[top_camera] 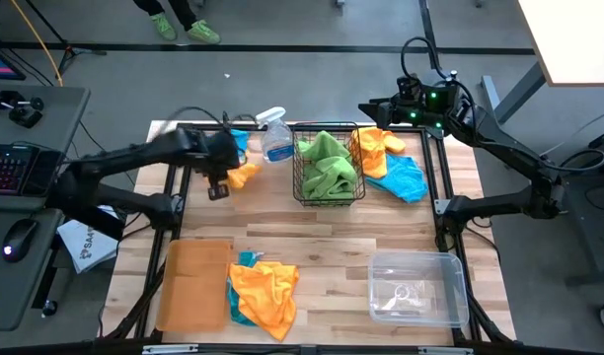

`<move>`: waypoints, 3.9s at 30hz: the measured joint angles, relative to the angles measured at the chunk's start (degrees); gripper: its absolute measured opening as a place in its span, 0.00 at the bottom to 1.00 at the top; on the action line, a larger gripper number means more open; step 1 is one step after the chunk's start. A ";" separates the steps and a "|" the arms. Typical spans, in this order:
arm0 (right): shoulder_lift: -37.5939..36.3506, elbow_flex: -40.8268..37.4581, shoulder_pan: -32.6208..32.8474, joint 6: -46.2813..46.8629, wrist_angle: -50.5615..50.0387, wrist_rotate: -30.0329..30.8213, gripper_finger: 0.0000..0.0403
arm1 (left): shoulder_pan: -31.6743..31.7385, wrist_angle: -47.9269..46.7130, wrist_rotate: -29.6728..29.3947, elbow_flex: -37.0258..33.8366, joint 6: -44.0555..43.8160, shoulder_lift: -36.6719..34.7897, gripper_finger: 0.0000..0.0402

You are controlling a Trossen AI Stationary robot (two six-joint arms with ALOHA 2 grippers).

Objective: Sort microfiber towel by color & place in baskets
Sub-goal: Put the top left yellow towel into the transparent bin

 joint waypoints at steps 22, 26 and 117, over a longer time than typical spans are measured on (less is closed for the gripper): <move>-0.02 0.00 16.32 -3.04 11.52 -19.40 0.73 | -23.50 13.62 -7.50 33.59 -8.36 10.89 0.00; -0.02 0.00 24.06 -12.63 7.32 -9.34 0.73 | -24.38 13.74 -7.73 40.37 -11.98 17.94 0.00; -0.43 -4.44 102.02 71.57 -44.87 37.40 0.00 | -22.26 24.42 -13.81 29.84 -21.17 12.46 0.49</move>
